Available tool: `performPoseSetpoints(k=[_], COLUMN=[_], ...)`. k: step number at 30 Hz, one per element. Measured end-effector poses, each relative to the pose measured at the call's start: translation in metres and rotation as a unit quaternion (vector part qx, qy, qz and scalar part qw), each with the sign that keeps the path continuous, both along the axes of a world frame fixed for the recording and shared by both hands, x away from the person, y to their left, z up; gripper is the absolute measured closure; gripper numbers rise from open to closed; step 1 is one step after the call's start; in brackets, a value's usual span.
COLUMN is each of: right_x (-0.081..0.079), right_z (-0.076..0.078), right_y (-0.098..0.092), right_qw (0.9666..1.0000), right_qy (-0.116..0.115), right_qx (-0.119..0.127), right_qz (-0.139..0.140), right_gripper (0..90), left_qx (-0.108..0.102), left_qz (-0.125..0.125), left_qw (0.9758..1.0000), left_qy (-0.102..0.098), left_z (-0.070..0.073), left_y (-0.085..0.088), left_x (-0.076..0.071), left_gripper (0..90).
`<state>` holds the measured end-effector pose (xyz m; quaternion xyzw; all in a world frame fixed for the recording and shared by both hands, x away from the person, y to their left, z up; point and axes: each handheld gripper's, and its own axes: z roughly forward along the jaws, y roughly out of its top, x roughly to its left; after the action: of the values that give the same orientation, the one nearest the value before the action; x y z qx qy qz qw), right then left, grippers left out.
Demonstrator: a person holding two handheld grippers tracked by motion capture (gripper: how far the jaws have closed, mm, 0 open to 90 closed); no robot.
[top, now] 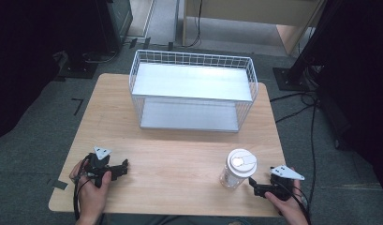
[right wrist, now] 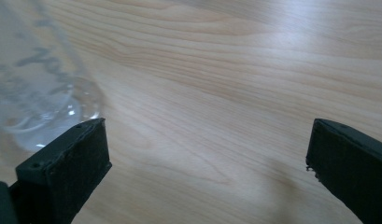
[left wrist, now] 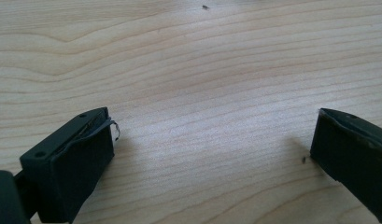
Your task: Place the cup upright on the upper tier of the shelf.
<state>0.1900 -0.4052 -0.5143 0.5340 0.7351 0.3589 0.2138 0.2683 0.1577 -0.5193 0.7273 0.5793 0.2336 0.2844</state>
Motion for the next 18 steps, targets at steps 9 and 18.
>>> performPoseSetpoints(k=[9,18], right_x=[-0.011,-0.019], right_z=[0.011,0.022], right_y=[0.010,0.022], right_qw=[0.9991,0.9969], right_qy=[-0.010,-0.019], right_qx=[0.006,0.008], right_qz=[0.041,0.076], right_gripper=[0.0,0.0], left_qx=[0.000,0.000], left_qz=[0.000,0.000], left_qw=[1.0000,1.0000], left_qy=[0.000,0.000], left_z=[0.000,0.000], left_y=[0.000,0.000], left_x=[0.000,0.000], left_gripper=[0.0,0.0])
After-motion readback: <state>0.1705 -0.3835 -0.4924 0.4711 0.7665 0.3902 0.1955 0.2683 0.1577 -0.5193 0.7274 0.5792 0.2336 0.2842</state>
